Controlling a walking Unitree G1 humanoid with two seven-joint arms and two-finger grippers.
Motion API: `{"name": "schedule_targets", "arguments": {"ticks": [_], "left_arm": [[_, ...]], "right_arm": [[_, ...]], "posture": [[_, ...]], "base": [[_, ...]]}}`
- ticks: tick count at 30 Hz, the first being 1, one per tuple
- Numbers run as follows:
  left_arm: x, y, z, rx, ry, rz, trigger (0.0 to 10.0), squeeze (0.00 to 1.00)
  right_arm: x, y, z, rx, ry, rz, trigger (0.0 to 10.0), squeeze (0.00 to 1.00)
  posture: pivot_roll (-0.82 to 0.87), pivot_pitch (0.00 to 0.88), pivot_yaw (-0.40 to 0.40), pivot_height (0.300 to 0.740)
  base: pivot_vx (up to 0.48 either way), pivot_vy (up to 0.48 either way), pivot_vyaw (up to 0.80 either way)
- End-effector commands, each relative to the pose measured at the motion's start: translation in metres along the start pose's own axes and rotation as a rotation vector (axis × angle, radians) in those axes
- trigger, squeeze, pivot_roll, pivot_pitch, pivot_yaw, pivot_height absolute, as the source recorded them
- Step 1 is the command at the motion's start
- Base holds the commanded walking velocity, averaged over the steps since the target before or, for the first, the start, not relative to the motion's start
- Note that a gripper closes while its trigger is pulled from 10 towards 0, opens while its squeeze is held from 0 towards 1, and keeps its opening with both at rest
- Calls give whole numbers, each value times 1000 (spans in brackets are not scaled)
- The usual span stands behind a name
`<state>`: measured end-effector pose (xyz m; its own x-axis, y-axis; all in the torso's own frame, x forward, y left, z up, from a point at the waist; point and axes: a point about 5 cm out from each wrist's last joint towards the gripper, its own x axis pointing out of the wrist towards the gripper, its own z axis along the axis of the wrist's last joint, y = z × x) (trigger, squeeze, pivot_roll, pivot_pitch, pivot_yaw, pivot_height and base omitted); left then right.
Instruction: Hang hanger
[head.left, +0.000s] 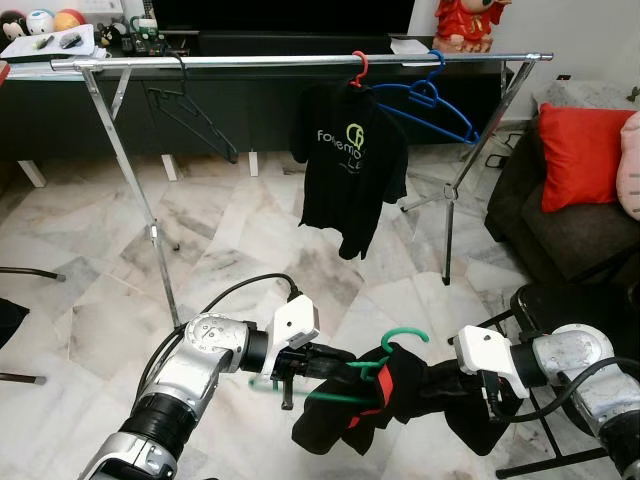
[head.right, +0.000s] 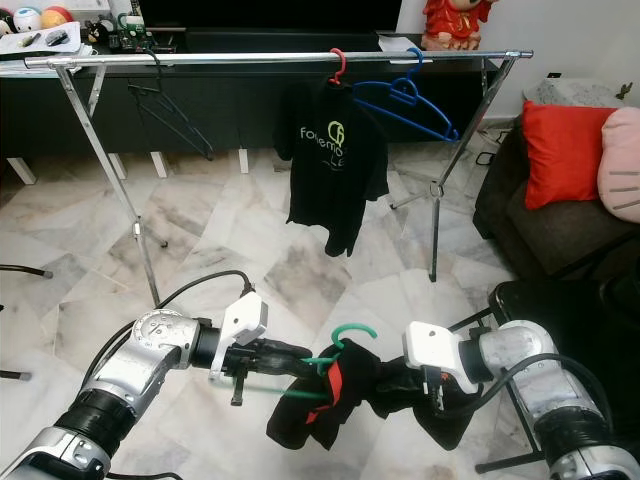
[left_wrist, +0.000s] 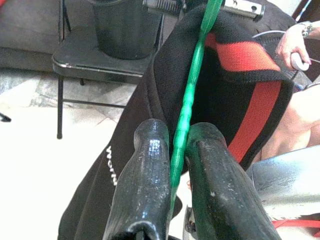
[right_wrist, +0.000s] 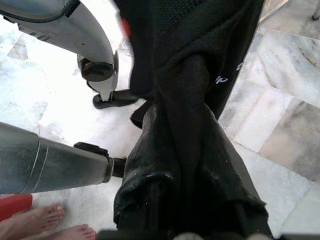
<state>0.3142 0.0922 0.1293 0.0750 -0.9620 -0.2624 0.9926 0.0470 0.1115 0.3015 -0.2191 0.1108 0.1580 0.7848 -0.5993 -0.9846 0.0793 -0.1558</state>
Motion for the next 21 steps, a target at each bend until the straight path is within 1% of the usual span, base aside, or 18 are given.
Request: {"name": "schedule_targets", "arguments": {"ticks": [1, 10, 14, 16, 20, 21], "left_arm": [[7, 2, 9, 32, -24, -18, 10000, 1000], [3, 2, 8, 46, 4, -44, 10000, 1000], [-6, 8, 9, 69, 42, -33, 10000, 1000], [-14, 14, 11, 81, 60, -4, 10000, 1000], [-18, 16, 11, 84, 67, 11, 10000, 1000], [-23, 19, 11, 90, 77, 42, 10000, 1000]], "right_arm": [[4, 4, 0, -6, -7, 29, 0, 0], [4, 8, -8, 5, 43, 39, 0, 0], [3, 10, -15, 14, 82, 41, 0, 0], [3, 12, -20, 29, 105, 35, 0, 0], [3, 13, -23, 30, 118, 28, 0, 0], [3, 11, -25, 43, 125, -11, 0, 0]], "posture": [[-22, 122, -86, 740], [-21, 116, -88, 740], [-15, 125, -90, 740], [-14, 128, -90, 740], [-13, 130, -89, 740], [-11, 137, -90, 740]], "base": [[0, 0, 0], [0, 0, 0], [0, 0, 0], [0, 0, 0], [0, 0, 0], [0, 0, 0]]}}
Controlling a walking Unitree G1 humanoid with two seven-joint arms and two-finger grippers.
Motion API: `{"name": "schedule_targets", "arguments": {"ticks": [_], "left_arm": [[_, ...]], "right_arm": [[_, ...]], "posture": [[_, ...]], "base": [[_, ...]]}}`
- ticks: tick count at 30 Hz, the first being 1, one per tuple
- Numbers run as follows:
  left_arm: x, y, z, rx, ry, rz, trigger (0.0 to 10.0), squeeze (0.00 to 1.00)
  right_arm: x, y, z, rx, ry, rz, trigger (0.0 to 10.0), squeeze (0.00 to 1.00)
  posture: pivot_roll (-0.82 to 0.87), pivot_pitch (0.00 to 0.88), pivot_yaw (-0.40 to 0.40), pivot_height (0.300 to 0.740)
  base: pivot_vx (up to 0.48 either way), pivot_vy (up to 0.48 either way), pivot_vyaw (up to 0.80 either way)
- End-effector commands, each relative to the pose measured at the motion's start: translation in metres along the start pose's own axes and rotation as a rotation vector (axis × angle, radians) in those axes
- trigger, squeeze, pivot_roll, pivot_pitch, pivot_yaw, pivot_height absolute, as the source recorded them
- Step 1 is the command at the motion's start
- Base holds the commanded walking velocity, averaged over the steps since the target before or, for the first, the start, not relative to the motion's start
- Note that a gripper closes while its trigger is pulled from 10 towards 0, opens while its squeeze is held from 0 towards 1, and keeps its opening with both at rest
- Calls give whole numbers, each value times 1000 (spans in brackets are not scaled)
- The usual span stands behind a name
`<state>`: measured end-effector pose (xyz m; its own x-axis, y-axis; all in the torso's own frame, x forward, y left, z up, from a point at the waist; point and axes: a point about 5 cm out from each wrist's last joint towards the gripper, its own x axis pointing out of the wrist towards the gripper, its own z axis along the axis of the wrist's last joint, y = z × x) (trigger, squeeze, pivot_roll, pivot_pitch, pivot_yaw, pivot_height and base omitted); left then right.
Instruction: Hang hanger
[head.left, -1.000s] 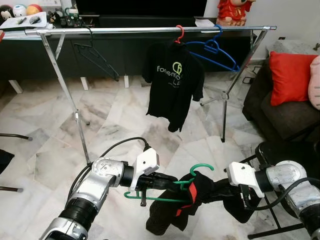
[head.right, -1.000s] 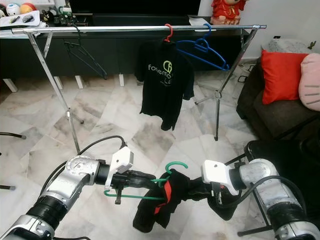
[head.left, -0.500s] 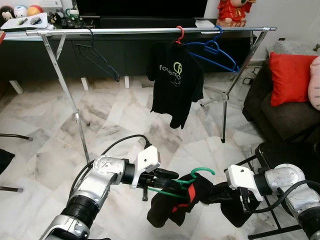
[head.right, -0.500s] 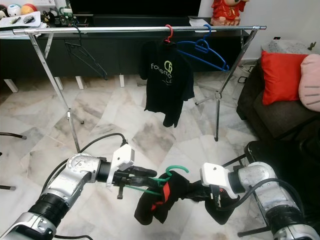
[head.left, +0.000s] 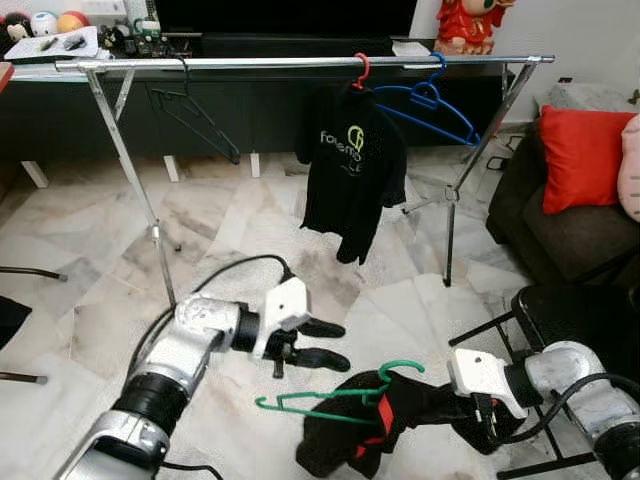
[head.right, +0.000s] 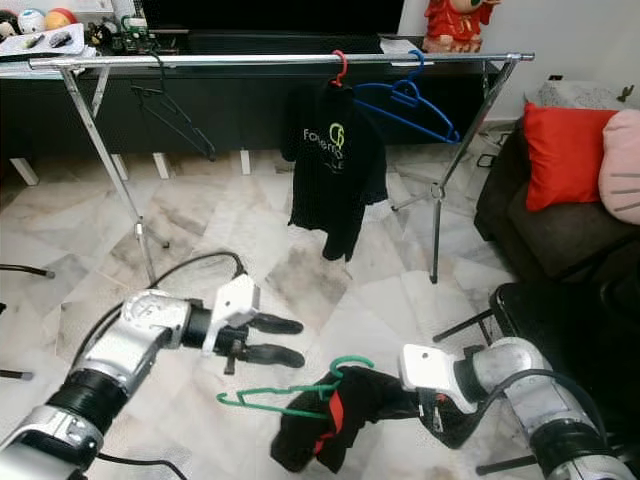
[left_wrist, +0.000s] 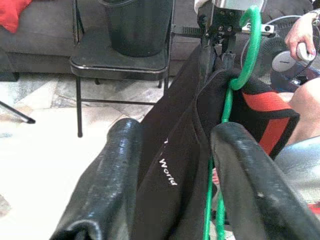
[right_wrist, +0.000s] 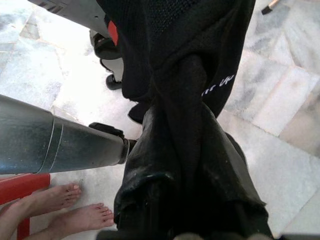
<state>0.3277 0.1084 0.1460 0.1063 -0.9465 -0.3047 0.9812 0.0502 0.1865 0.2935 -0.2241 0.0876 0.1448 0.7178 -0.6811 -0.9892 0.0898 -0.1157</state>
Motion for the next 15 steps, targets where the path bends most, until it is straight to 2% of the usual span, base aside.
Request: {"name": "schedule_targets", "arguments": {"ticks": [1, 5, 6, 7, 9, 13, 14, 15], "left_arm": [[-7, 6, 0, 21, 30, 45, 10000, 1000], [-18, 14, -2, 24, 30, 165, 10000, 1000], [-23, 18, -3, 25, 23, 230, 10000, 1000], [-23, 18, -3, 25, 23, 230, 10000, 1000], [-31, 23, -6, -4, -6, 347, 10000, 1000], [-37, 23, -11, -19, -26, 426, 10000, 1000], [-39, 24, -15, -32, -23, 493, 10000, 1000], [-40, 23, -18, -38, -21, 511, 10000, 1000]], "right_arm": [[-6, -2, -7, 17, 29, -68, 0, 0], [-10, -13, -14, 81, 50, -251, 0, 0], [-13, -18, -16, 109, 51, -341, 0, 0], [-13, -18, -16, 109, 51, -341, 0, 0], [-15, -23, -22, 181, 54, -468, 0, 0], [-15, -23, -28, 253, 57, -550, 0, 0], [-15, -25, -30, 291, 53, -599, 0, 0], [-15, -27, -30, 311, 47, -638, 0, 0]], "posture": [[-11, 139, -90, 740], [-9, 146, -90, 740], [-8, 149, -91, 740], [-8, 149, -91, 740], [-7, 152, -89, 740], [-8, 161, -89, 740], [-8, 164, -86, 740], [-8, 168, -86, 740]], "base": [[0, 0, 0], [0, 0, 0], [0, 0, 0], [0, 0, 0], [0, 0, 0], [0, 0, 0], [0, 0, 0], [0, 0, 0]]}}
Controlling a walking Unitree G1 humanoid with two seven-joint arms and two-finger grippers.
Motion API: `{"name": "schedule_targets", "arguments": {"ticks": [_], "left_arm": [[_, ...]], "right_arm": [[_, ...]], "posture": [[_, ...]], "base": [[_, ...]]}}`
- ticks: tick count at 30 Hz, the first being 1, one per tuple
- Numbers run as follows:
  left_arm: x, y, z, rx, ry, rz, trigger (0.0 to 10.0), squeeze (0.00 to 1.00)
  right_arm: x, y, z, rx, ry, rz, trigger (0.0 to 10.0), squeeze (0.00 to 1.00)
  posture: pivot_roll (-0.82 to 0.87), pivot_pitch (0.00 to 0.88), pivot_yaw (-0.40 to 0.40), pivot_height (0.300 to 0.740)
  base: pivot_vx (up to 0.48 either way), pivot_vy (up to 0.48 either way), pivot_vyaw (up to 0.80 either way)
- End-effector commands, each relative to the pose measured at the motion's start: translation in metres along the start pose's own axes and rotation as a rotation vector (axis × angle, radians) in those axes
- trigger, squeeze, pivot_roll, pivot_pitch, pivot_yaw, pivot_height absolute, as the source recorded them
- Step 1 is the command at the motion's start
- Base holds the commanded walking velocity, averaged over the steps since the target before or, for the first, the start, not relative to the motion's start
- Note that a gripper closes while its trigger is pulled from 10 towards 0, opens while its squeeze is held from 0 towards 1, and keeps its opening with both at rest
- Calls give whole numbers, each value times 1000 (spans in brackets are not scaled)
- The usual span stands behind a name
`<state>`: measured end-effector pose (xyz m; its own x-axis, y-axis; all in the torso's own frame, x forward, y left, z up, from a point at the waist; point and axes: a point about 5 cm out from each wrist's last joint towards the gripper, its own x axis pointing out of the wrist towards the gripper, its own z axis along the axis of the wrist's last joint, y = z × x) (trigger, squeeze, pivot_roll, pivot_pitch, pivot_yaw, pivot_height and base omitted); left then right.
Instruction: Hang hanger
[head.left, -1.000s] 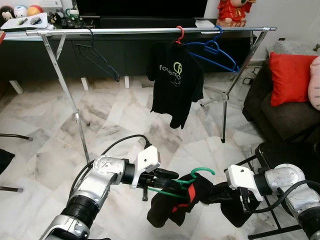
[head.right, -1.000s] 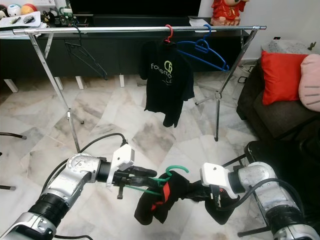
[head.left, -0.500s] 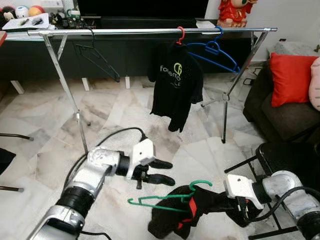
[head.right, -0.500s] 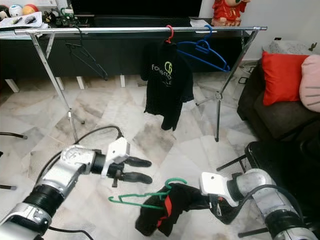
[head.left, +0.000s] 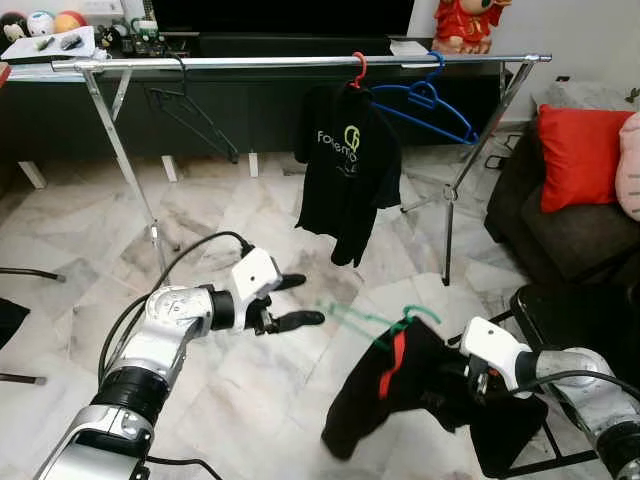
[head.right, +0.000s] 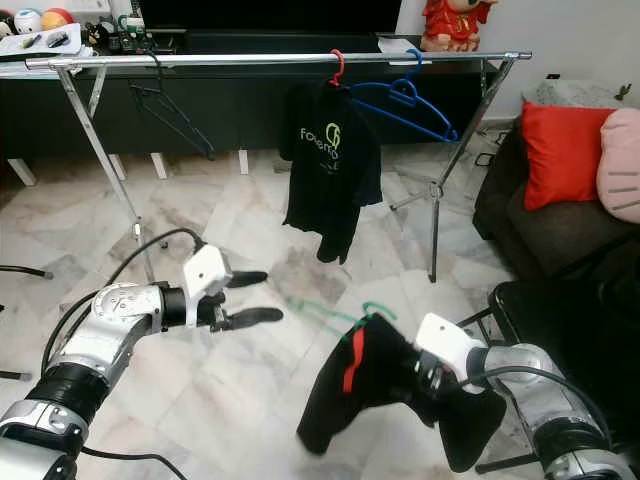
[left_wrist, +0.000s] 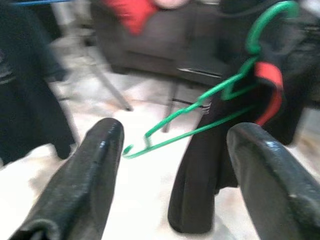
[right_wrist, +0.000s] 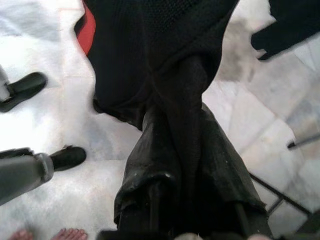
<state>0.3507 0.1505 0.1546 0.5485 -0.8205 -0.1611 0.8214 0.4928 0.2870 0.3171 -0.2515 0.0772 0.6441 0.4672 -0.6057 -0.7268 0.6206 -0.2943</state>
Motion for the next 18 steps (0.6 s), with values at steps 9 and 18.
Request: {"name": "schedule_targets", "arguments": {"ticks": [9, 18], "left_arm": [[6, -27, -47, -34, 142, 123, 10000, 0], [33, -51, -59, -44, 168, 185, 10000, 0]], "right_arm": [[14, -17, 50, 225, -251, -199, 0, 0], [35, -2, 100, 214, -361, -110, 0, 0]], "posture": [[-11, 177, -78, 740], [-14, 180, -83, 740]], "base": [[0, 0, 0], [0, 0, 0]]}}
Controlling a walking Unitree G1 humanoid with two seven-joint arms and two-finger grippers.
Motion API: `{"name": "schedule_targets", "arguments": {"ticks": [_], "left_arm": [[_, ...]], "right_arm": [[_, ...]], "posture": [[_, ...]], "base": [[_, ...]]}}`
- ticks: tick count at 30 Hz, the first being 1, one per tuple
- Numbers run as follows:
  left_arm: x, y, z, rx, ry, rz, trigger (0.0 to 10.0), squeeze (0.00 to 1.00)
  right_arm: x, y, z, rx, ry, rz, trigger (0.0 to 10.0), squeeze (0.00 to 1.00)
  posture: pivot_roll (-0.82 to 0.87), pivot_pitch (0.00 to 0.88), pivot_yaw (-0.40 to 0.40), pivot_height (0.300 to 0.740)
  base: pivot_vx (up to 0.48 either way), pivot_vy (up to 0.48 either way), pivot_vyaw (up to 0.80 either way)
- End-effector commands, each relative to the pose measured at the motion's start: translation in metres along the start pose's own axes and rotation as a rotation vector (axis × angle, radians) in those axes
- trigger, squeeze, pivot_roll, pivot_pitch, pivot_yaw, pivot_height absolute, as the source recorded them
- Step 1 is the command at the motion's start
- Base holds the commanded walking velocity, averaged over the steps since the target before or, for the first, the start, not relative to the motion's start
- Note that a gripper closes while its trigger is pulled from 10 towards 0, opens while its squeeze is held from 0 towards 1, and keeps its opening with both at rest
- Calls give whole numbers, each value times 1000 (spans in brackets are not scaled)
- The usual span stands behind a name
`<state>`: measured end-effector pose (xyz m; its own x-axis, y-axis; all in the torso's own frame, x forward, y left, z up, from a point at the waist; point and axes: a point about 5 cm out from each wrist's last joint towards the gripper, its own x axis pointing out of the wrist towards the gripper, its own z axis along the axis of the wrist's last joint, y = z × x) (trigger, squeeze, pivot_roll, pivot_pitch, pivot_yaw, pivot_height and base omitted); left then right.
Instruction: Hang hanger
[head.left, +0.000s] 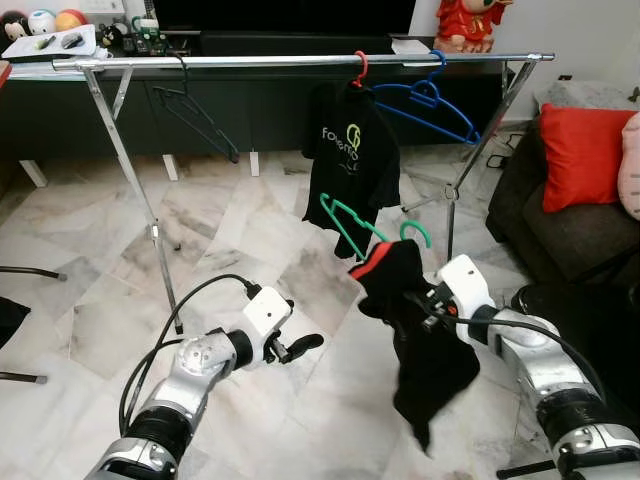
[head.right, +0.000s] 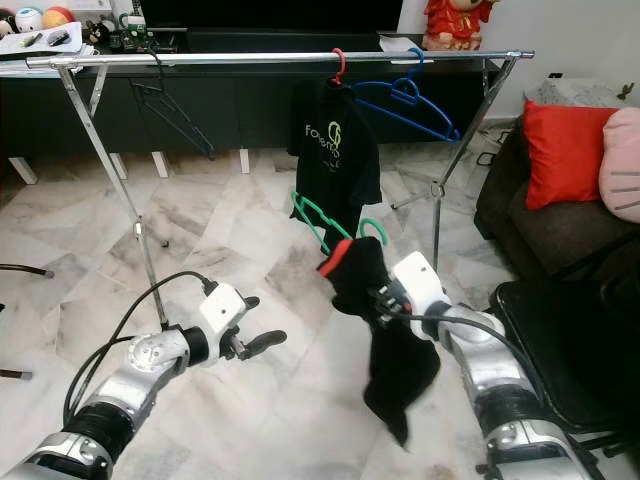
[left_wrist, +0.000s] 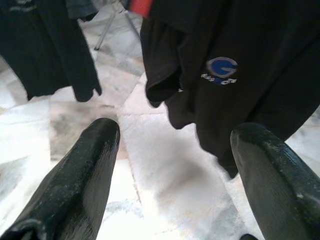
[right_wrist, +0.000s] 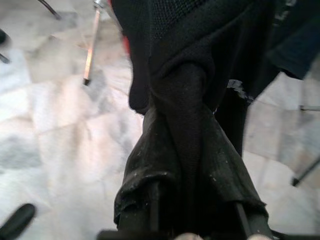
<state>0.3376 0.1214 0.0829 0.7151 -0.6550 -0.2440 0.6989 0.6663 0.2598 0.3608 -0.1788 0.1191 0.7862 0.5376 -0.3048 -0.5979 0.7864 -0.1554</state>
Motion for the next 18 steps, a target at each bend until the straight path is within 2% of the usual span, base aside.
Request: {"name": "schedule_targets", "arguments": {"ticks": [1, 6, 9, 11, 12, 18], "left_arm": [[7, -8, -1, 48, 19, 20, 10000, 0], [12, -5, 1, 6, -2, 132, 10000, 0], [11, 2, -2, 12, 27, 220, 10000, 0], [10, 3, -3, 10, 32, 241, 10000, 0], [8, 5, -7, -16, 43, 280, 10000, 0], [8, 1, -13, 49, 79, 317, 10000, 0]], "right_arm": [[5, 5, 16, -22, -45, 34, 0, 0], [8, 7, 27, -35, -60, 48, 0, 0], [8, 8, 37, -32, -81, 56, 0, 0], [8, 8, 39, -30, -86, 58, 0, 0], [9, 10, 46, -31, -101, 70, 0, 0], [12, 19, 67, -38, -136, 97, 0, 0]], "posture": [[-17, 181, -84, 740], [-18, 181, -87, 740], [-24, 179, -90, 740], [-24, 179, -90, 740], [-31, 178, -94, 740], [-35, 178, -98, 740]], "base": [[0, 0, 0], [0, 0, 0], [0, 0, 0], [0, 0, 0], [0, 0, 0], [0, 0, 0]]}}
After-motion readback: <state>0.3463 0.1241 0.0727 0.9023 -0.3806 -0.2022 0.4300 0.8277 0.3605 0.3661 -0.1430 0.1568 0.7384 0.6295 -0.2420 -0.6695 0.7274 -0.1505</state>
